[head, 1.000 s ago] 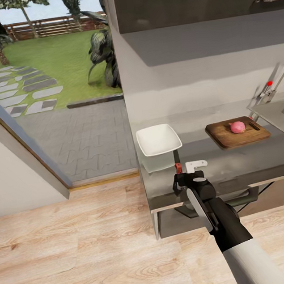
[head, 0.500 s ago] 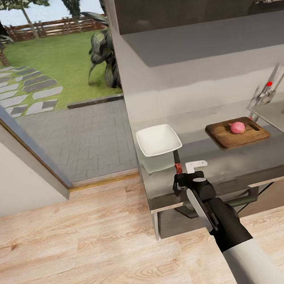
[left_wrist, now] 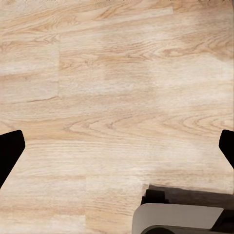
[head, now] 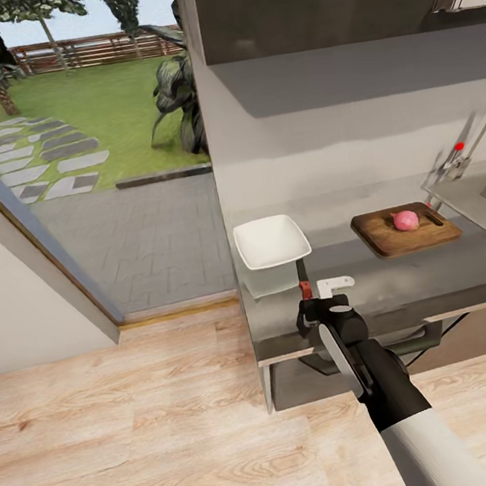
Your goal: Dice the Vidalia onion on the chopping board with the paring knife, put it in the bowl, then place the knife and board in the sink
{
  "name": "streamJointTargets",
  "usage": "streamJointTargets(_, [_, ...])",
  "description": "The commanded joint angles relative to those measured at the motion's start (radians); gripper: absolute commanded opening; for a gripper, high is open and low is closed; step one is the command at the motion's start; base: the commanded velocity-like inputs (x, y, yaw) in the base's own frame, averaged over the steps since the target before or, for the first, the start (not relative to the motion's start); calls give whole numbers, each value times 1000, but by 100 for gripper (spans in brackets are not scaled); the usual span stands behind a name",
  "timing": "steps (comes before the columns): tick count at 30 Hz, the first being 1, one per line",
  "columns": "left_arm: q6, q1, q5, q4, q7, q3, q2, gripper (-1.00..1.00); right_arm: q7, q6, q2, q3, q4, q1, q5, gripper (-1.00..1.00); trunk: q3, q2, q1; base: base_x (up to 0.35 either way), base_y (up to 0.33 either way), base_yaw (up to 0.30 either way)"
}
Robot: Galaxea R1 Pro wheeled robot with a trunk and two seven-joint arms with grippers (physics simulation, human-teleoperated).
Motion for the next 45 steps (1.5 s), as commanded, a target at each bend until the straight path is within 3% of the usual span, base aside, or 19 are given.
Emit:
streamJointTargets(1, [-6,-2,6,4,3,-8,-1,100,-5,13,0,1,5,-1,-4,-100,0,-1,1,0,0,0])
streamJointTargets(45, [-5,-2,6,4,3,-10,-3,100,-5,13,-4,0,5,-1,-4,-100,58,-1,1,0,-17,0])
